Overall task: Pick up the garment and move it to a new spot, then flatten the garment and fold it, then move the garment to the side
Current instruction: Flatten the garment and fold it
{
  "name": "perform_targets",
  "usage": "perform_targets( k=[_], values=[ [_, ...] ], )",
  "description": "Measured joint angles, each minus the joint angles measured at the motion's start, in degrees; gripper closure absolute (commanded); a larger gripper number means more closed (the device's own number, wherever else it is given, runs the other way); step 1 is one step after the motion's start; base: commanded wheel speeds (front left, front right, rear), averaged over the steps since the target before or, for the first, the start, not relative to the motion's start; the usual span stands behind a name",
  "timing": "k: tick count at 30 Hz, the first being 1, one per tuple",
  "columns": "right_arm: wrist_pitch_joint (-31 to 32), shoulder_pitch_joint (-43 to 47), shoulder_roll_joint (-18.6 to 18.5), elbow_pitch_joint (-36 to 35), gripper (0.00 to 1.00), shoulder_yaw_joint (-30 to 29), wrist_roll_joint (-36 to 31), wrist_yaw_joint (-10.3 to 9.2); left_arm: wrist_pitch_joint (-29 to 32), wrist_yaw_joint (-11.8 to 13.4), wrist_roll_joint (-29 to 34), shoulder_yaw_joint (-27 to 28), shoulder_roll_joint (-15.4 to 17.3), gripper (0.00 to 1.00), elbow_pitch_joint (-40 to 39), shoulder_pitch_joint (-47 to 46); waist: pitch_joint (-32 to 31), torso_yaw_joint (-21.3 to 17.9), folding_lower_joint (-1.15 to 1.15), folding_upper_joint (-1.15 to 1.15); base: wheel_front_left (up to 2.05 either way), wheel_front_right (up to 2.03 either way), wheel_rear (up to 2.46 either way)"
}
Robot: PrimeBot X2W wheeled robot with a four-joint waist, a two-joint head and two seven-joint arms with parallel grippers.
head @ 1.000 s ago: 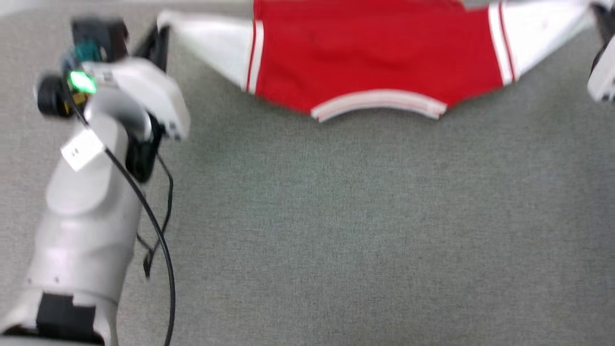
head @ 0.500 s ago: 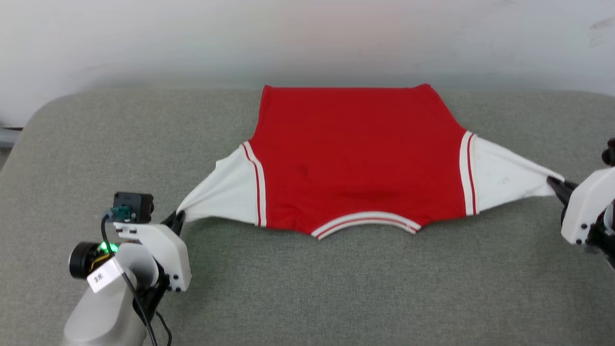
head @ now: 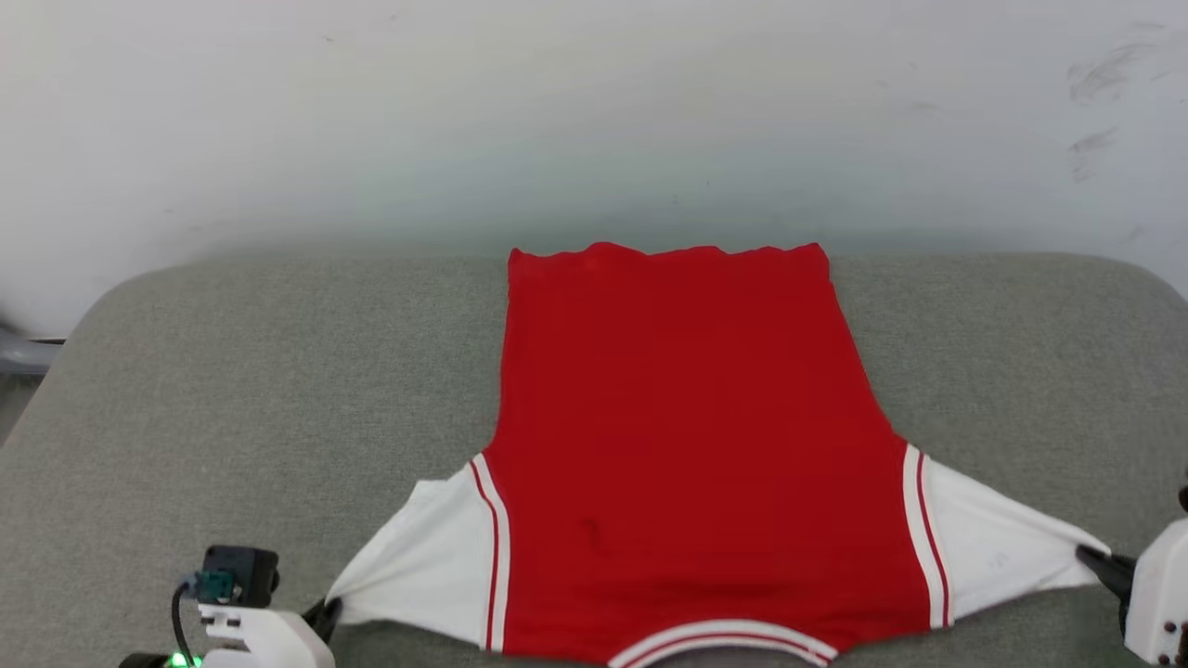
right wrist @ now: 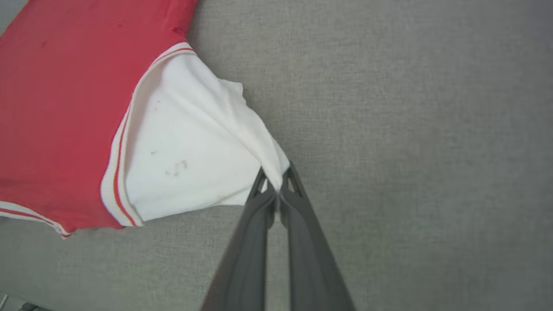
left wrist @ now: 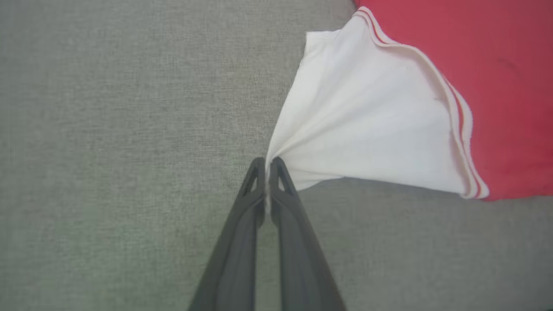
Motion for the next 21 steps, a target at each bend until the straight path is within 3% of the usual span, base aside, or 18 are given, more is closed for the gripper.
perform_targets(
  k=[9,18,19,20,21],
  values=[
    [7.5,11.8,-0.4,-9.2,1.00,-9.4,-1.7,-0.01,7.3,3.4,-4.8,1.9,1.8,1.00,-15.5,12.3,-0.3,-0.5,0.00,0.00,0.00,0.00,0.00],
    [13.8,15.3,3.6,-17.2,1.00,-16.9,-8.9,-0.02,10.3,4.2,-6.7,0.6,0.9,1.00,-22.7,14.6,0.8,-0.5,0.02,0.00,0.00,0.00,0.00],
    [14.4,15.3,3.6,-18.1,0.57,-17.4,-10.3,-0.01,10.4,4.2,-6.7,0.4,0.9,1.00,-23.2,14.6,1.1,-0.4,0.02,0.00,0.00,0.00,0.00],
    [15.4,15.3,3.7,-19.0,0.00,-17.8,-11.0,-0.01,10.5,4.2,-6.7,0.3,0.9,1.00,-23.7,14.6,1.3,-0.3,0.02,0.00,0.00,0.00,0.00],
    [16.1,15.3,3.9,-19.9,0.00,-18.3,-11.4,-0.02,10.6,4.2,-6.6,0.0,0.8,1.00,-24.4,14.6,1.5,-0.1,0.02,0.00,0.00,0.00,0.00]
  ],
)
